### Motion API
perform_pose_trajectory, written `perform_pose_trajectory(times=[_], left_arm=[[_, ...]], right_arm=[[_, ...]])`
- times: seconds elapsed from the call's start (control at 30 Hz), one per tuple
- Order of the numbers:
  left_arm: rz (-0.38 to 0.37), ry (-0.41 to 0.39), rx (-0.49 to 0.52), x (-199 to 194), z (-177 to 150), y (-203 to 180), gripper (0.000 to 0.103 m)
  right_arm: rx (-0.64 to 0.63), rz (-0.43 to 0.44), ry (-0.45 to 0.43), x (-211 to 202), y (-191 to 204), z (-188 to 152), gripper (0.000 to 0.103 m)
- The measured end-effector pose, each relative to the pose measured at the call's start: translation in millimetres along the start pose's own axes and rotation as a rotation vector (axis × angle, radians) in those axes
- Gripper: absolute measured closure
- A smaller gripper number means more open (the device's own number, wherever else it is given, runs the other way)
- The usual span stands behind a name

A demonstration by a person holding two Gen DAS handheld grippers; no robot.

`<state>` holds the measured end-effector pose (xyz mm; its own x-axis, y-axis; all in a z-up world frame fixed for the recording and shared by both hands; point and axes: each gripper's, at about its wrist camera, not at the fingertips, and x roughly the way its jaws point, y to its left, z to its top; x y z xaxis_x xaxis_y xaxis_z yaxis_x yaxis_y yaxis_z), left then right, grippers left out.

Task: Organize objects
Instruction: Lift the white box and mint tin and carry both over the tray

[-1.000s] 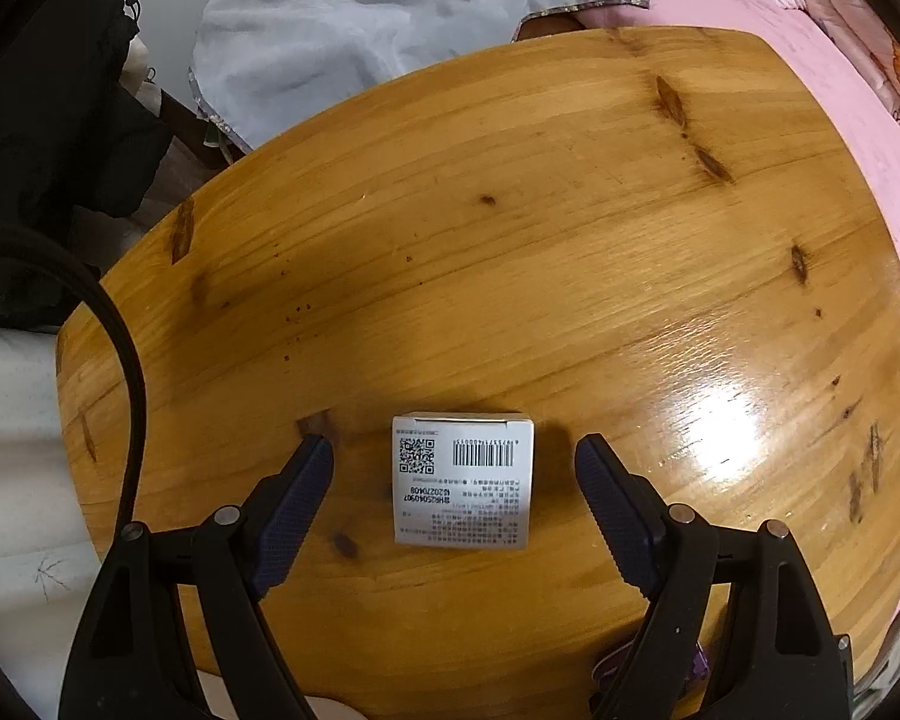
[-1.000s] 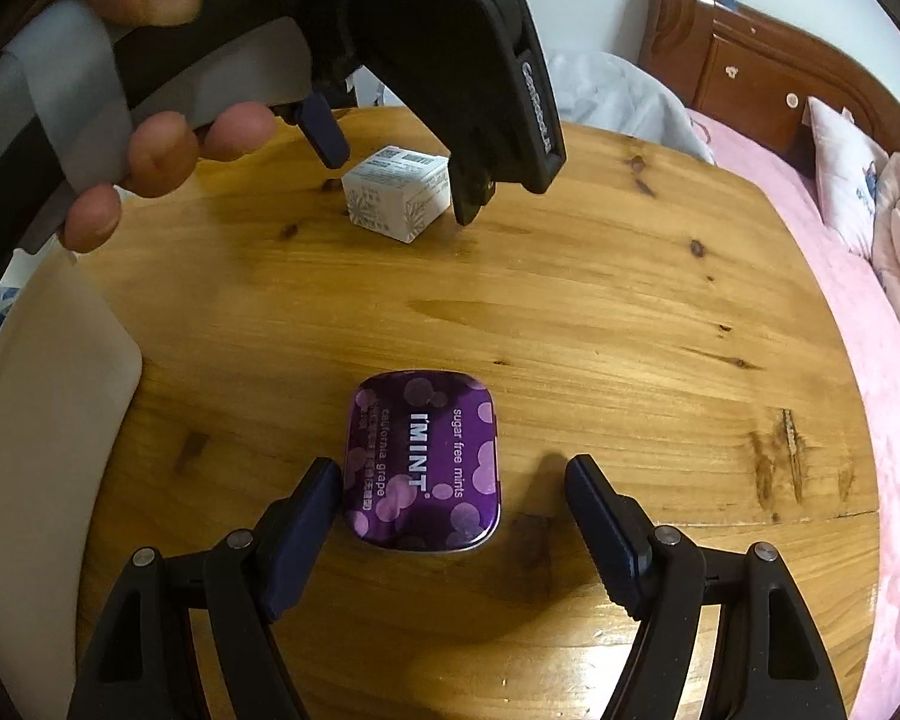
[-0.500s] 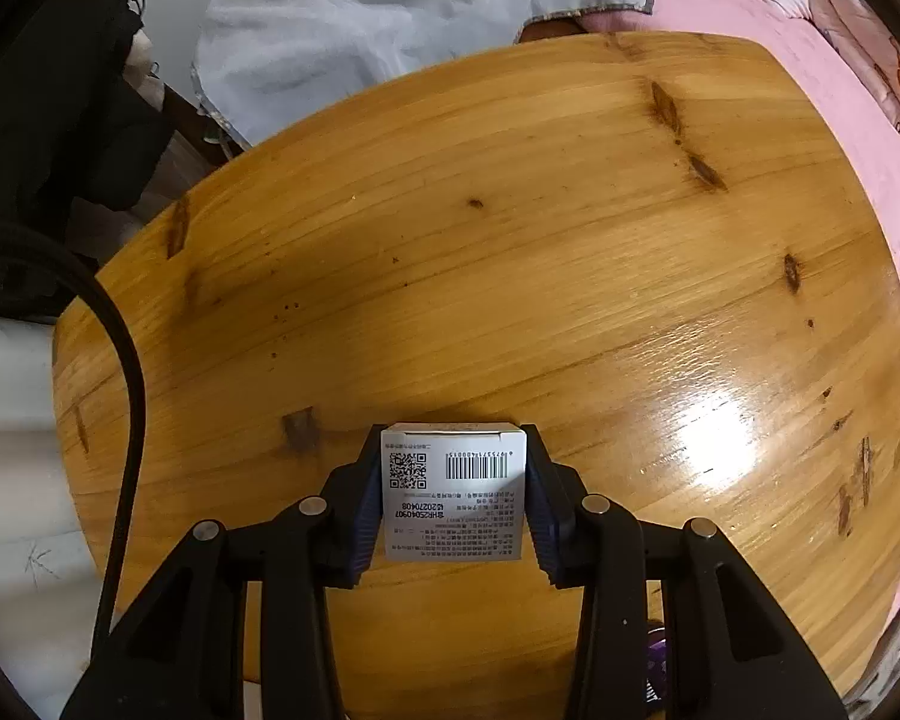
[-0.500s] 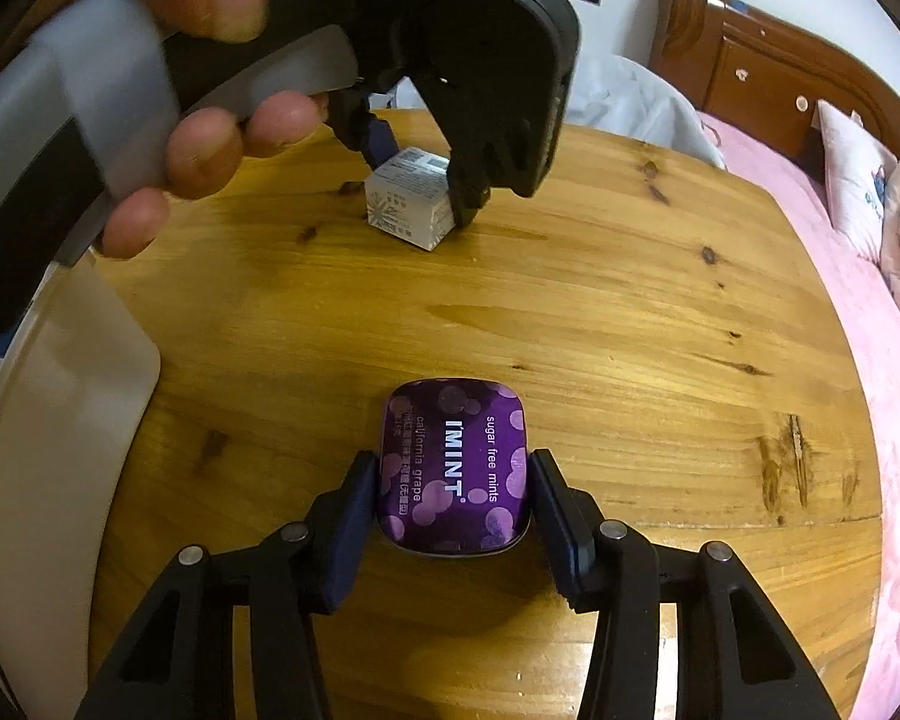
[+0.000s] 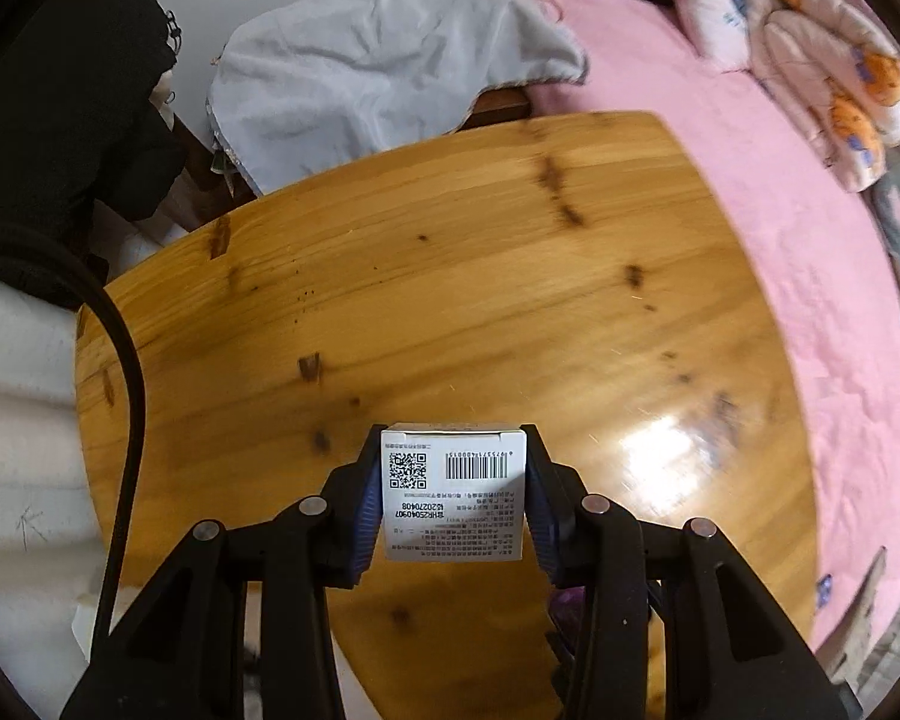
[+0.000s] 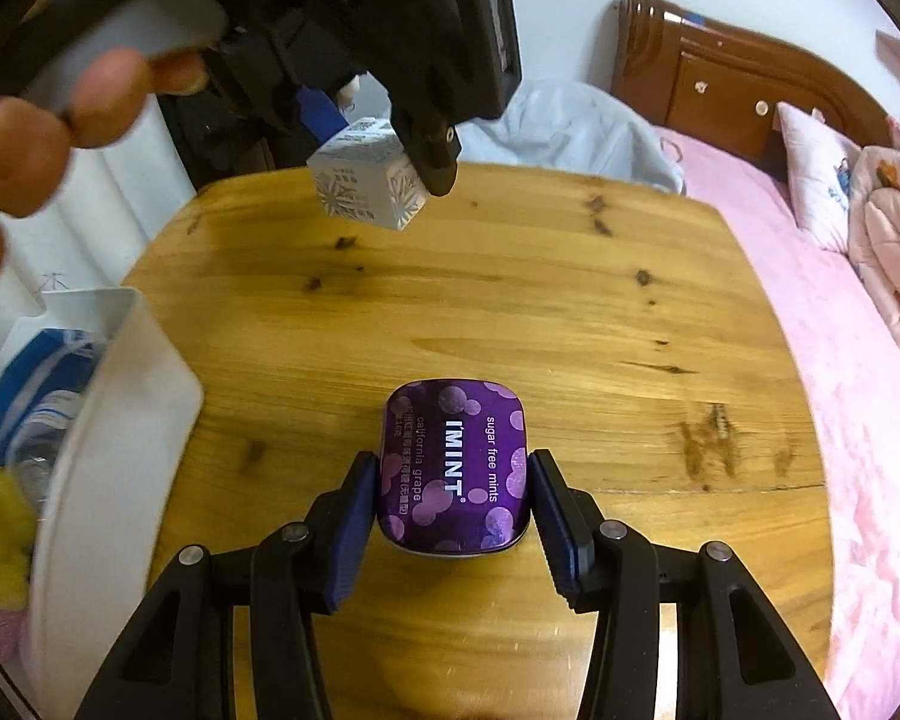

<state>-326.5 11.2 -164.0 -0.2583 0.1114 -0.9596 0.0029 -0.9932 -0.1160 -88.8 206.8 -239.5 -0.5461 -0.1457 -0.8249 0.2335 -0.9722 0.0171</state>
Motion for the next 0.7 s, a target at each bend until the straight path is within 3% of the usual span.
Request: perform_pose_trajectory(times=[0.33, 0.7], left_arm=[[-0.138, -0.108, -0.022, -103.9, -68.3, 24.4, 0.059], [-0.176, -0.187, -0.100, -168.7, -155.1, 88.4, 0.059]], right_arm=[[-0.018, -0.005, -0.068, -57.0, 33.3, 3.0, 0.052], [-0.069, 0.028, -0.186, -130.0, 105.0, 3.0, 0.052]])
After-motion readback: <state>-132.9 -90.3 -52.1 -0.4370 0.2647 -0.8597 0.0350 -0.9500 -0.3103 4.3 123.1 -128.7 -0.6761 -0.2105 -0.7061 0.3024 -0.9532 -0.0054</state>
